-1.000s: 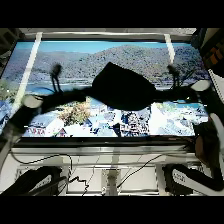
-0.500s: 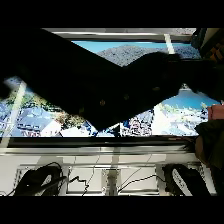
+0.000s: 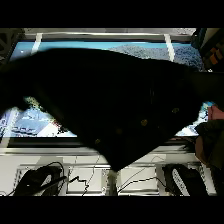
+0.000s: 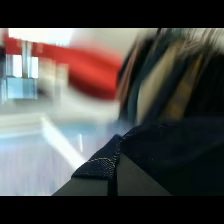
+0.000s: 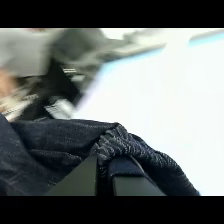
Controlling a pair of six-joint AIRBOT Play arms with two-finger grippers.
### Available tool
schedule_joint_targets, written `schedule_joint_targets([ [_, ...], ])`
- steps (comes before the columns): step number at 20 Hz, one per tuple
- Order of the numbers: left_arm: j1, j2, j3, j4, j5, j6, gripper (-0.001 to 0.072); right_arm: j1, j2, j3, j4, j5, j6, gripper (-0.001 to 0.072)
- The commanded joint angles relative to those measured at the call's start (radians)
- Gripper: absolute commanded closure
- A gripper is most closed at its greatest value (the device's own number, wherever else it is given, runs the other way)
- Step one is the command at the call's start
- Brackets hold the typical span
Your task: Fold the clothes and pants, and hang the long-sleeved shirts on hangers.
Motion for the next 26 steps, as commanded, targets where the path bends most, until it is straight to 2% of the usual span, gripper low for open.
schedule_joint_targets([
  [1, -0.036, -0.259, -0.072, 0.050, -0.068, -0.104, 0.0701, 0.001, -0.102, -0.222, -0.141, -0.180, 0.136, 0.0678],
  [3, -0.124, -0.462, -0.074, -0.026, -0.004, -0.072, 0.0701, 0.000, -0.228, -0.321, -0.137, -0.315, 0.171, 0.0678],
  [4, -0.171, -0.537, -0.073, -0.063, 0.071, -0.033, 0.0701, 0.001, -0.304, -0.330, -0.137, -0.351, 0.171, 0.0677],
  [6, -0.239, -0.645, -0.069, -0.093, 0.201, -0.026, 0.0702, 0.001, -0.439, -0.304, -0.133, -0.373, 0.171, 0.0677],
  [10, -0.302, -0.694, -0.054, -0.224, 0.197, -0.030, 0.0702, -0.001, -0.605, -0.188, -0.174, -0.336, 0.145, 0.0677],
  [13, -0.354, -0.667, -0.055, -0.230, 0.086, -0.057, 0.0702, -0.022, -0.628, -0.062, -0.336, -0.211, 0.094, 0.0678],
  [16, -0.402, -0.666, -0.055, -0.230, -0.107, -0.079, 0.0702, -0.082, -0.628, 0.065, -0.571, 0.040, 0.051, 0.0678],
  [19, -0.445, -0.666, -0.055, -0.227, -0.267, -0.129, 0.0702, -0.138, -0.628, 0.114, -0.703, 0.249, -0.056, 0.0677],
  [21, -0.480, -0.668, -0.056, -0.226, -0.287, -0.179, 0.0701, -0.161, -0.632, 0.114, -0.732, 0.336, -0.111, 0.0678],
  [26, -0.624, -0.759, -0.056, -0.230, -0.247, -0.205, 0.0700, -0.163, -0.641, 0.111, -0.842, 0.520, -0.191, 0.0677],
])
